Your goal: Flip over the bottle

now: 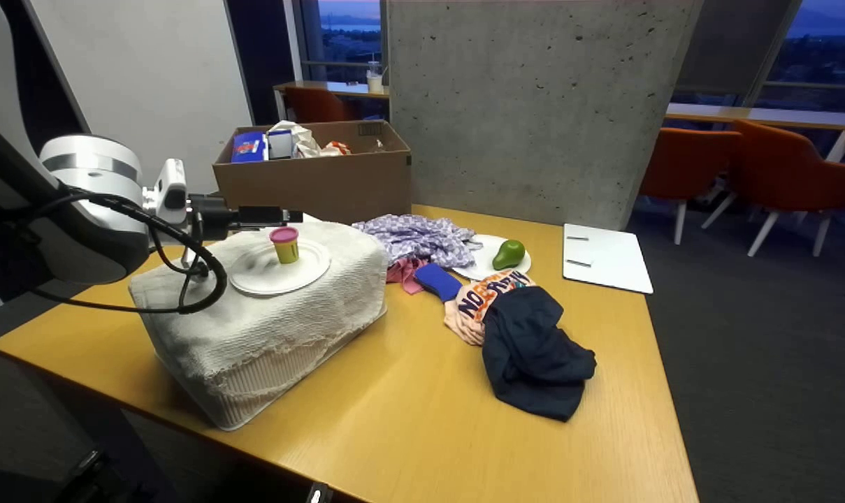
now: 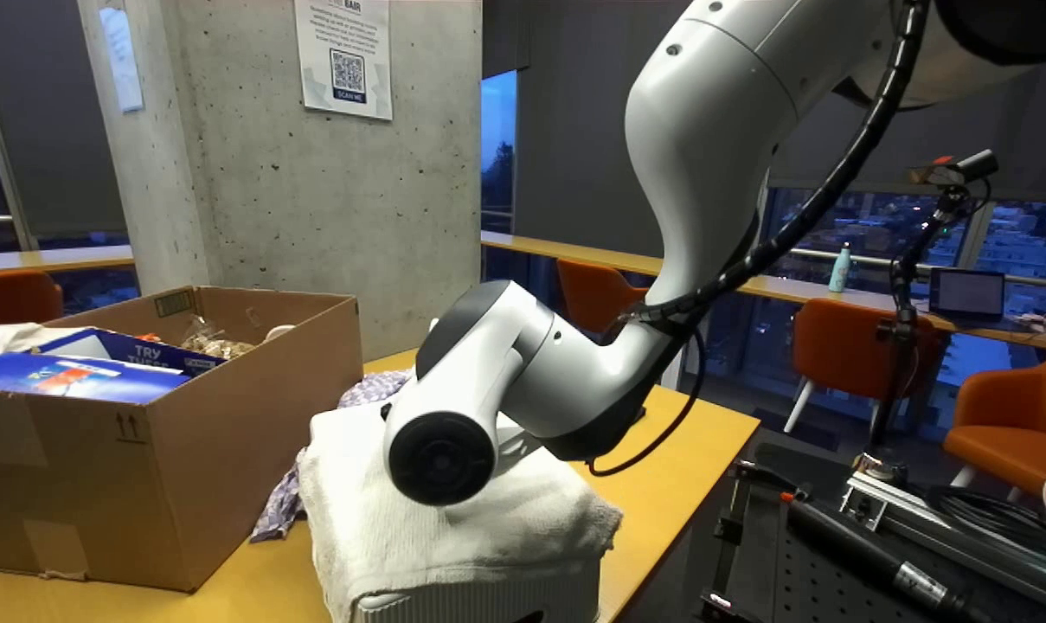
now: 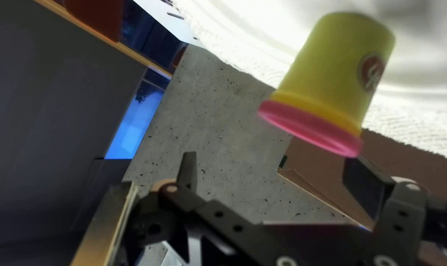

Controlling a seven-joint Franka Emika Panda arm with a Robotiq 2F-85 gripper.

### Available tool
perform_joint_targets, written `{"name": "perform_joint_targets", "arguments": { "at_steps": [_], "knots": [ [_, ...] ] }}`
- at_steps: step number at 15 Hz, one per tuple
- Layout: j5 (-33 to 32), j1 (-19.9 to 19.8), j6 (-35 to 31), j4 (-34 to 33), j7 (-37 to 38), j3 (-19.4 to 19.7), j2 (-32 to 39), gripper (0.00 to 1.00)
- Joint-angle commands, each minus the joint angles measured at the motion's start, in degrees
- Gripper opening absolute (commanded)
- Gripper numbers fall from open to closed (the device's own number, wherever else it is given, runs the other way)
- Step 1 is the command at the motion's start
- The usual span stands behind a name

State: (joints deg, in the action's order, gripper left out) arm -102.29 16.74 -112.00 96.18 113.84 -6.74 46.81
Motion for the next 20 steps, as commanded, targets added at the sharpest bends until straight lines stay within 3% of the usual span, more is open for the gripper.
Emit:
{"name": "perform_joint_targets", "arguments": {
  "at_steps": [1, 5, 9, 15, 20],
  "knots": [
    [4.14, -5.07, -5.11, -1.28, -6.88, -2.64, -5.57, 1.0],
    [16.38, -10.99, -18.19, -3.16, -19.02, -4.53, -12.41, 1.0],
    [35.72, -17.44, -26.01, -2.95, -37.41, -6.09, -18.37, 1.0],
    [63.12, -31.24, -24.06, -3.47, -65.73, -17.93, -21.92, 1.0],
    [81.38, -37.43, -19.89, -4.28, -84.66, -24.55, -20.46, 1.0]
  ]
}}
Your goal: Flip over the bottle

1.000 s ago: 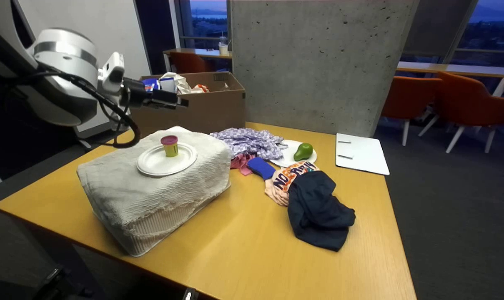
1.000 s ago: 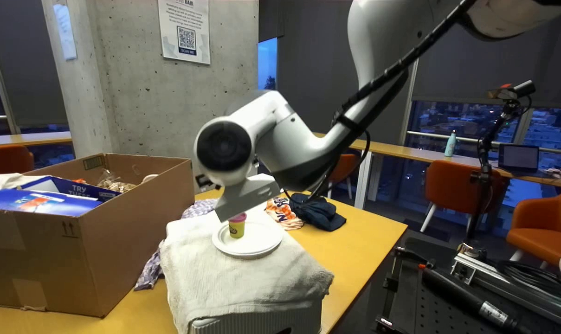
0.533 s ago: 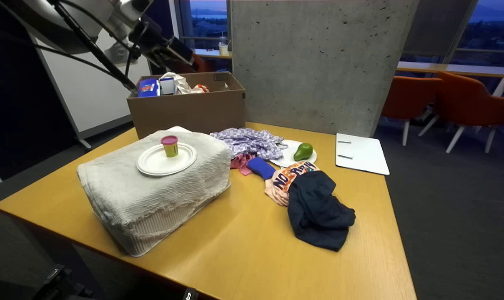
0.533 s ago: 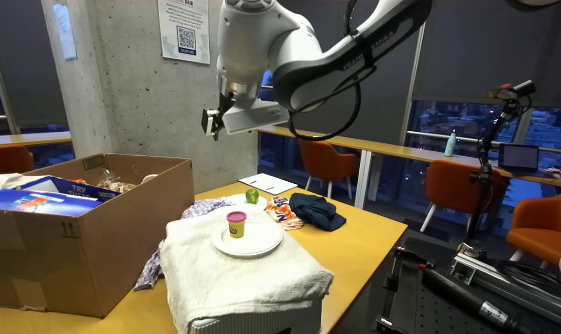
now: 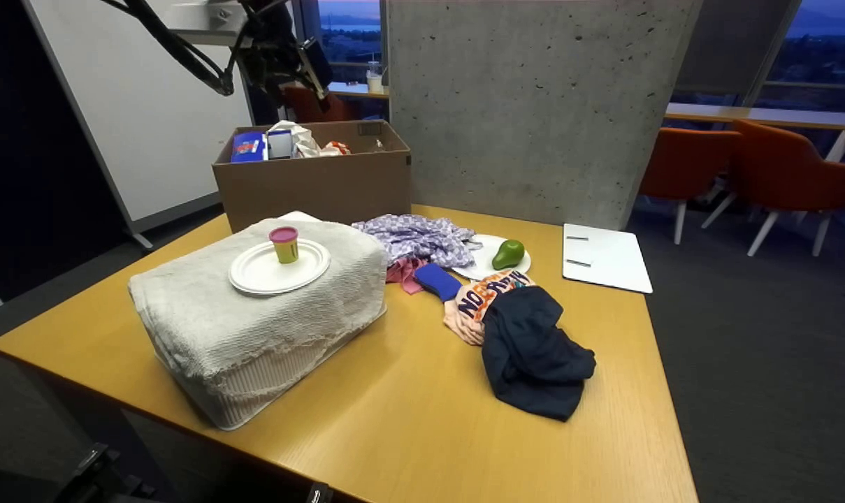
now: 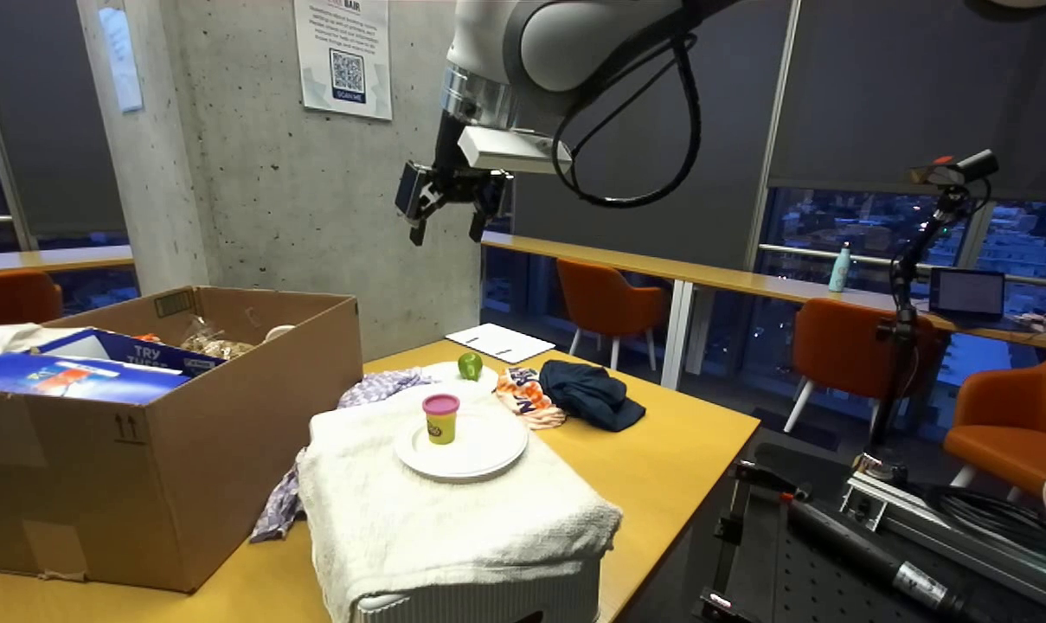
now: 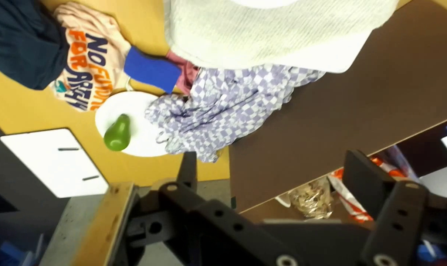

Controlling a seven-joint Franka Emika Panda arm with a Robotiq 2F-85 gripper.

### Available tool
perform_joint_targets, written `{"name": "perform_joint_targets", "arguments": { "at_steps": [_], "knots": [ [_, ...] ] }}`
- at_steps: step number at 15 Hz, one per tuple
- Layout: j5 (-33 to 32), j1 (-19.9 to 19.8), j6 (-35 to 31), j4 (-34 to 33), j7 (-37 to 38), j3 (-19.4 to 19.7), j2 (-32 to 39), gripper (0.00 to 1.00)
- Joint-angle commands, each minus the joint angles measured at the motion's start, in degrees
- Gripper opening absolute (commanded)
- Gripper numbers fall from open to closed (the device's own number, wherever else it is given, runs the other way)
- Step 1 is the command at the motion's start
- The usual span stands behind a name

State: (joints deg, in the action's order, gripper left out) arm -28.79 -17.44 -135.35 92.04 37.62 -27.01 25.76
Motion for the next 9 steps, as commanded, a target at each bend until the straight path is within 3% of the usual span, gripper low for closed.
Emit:
{"name": "perform_joint_targets", "arguments": {
  "at_steps": [1, 5, 9],
  "knots": [
    [14.58, 1.47, 4.28, -0.03, -13.29, 1.3, -0.39, 1.0],
    [30.71, 9.02, 14.2, -1.06, -25.69, 9.16, -0.58, 1.0],
    [34.93, 14.49, 29.8, -4.43, -29.52, 14.97, 0.55, 1.0]
  ]
}}
